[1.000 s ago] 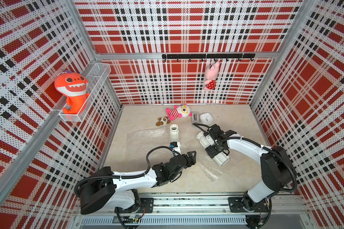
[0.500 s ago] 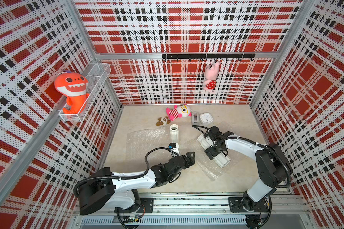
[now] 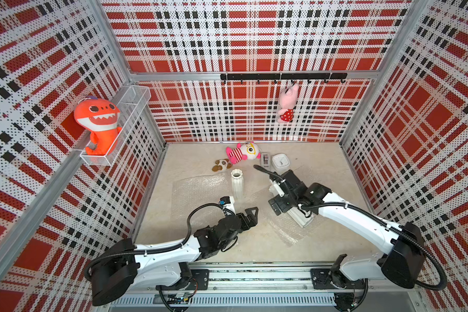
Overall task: Wrap vases in bubble wrap
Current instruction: Place the vase in bubble wrap.
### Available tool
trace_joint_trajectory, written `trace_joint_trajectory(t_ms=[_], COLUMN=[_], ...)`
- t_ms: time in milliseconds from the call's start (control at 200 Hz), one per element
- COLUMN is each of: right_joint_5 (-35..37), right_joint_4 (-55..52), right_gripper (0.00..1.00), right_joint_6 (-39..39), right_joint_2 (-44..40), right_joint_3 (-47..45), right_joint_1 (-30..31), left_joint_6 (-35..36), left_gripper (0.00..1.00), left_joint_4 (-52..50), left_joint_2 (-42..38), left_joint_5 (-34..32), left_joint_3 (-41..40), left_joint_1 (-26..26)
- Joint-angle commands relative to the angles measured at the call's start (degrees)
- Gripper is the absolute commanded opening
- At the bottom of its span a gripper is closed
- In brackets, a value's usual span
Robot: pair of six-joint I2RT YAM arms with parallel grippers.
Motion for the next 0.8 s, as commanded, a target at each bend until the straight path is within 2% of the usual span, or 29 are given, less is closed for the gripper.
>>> trace_joint_trajectory(t_ms=[0, 80, 251, 551, 712, 792], right_joint_5=[4.08, 4.82, 2.29, 1.69, 3.40, 5.25], right_joint_4=[-2.99, -0.10, 8.38, 14.09, 15.14, 15.65], right_gripper=[0.96, 0.91, 0.70, 0.58, 0.40, 0.37], right_joint_6=[8.52, 11.93, 13.53, 14.92, 14.91, 14.85], right_joint_2=[2.09, 3.49, 5.64, 10.50, 12.38, 12.96], right_joint_3=[-3.46, -6.59, -12.82, -15.82, -16.45, -16.99], right_joint_1=[5.08, 8.18, 9.59, 9.58, 9.33, 8.94], left_joint_6=[-0.87, -1.36, -1.41, -0.80, -0.79, -0.87], left_gripper=[0.98, 0.98, 0.98, 0.98, 0.98, 0.98], left_joint_4=[-4.02, -5.52, -5.28, -3.95, -2.94, -2.50], left_joint_2=[-3.57, -6.45, -9.48, -6.35, -4.78, -4.21], left_joint_5=[0.15, 0.11, 1.28, 2.52, 3.13, 3.33], left_joint_3=[-1.96, -3.39, -5.16, -4.42, -4.42, -4.50], left_joint_1=[1.08, 1.81, 3.61, 4.23, 4.54, 4.59])
